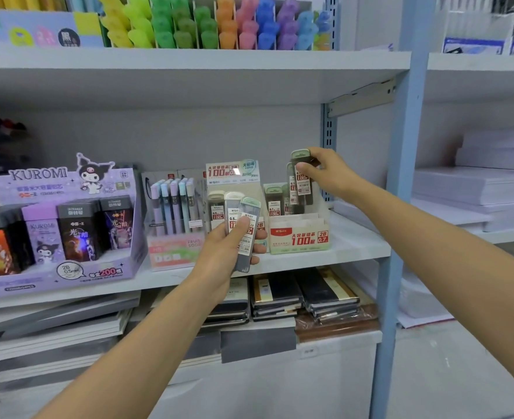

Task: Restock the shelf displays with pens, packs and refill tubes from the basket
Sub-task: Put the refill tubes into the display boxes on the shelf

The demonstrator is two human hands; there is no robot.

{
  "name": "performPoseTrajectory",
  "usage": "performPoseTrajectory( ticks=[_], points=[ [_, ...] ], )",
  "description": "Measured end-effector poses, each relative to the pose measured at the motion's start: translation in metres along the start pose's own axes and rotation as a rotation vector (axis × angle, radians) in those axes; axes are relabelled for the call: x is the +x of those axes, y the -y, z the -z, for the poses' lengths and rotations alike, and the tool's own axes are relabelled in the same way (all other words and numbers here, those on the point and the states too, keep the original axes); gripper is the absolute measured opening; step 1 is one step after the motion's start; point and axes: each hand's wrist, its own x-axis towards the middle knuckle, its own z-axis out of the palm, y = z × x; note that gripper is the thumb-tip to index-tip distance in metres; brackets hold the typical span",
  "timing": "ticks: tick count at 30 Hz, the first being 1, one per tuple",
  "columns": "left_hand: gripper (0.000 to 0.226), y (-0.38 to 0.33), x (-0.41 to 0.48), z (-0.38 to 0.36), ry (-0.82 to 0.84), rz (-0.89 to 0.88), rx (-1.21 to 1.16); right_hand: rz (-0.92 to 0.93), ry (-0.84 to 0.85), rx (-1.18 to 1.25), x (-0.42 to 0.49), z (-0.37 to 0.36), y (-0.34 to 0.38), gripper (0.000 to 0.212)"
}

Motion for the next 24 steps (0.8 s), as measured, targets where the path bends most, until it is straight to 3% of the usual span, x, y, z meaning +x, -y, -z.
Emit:
performPoseTrajectory(
  ticks=[4,8,12,19,24],
  points=[
    [0.017,-0.001,0.001,0.001,0.010,-0.005,-0.007,-0.015,0.038,0.043,0.004,-0.003,-0.001,0.011],
    [0.017,-0.002,0.002,0.001,0.011,-0.002,-0.022,-0.012,0.000,0.095,0.004,-0.010,-0.004,0.020],
    [0.017,-0.001,0.002,0.001,0.006,0.006,-0.033,-0.102,0.022,0.123,0.002,-0.015,-0.013,0.016],
    [0.015,0.004,0.004,-0.001,-0.003,0.004,-0.021,-0.098,-0.230,0.260,-0.003,-0.006,-0.017,0.018],
    [0.017,0.008,0.004,-0.003,0.001,0.006,-0.029,-0.056,-0.302,0.186,-0.008,0.003,-0.021,0.018]
  ],
)
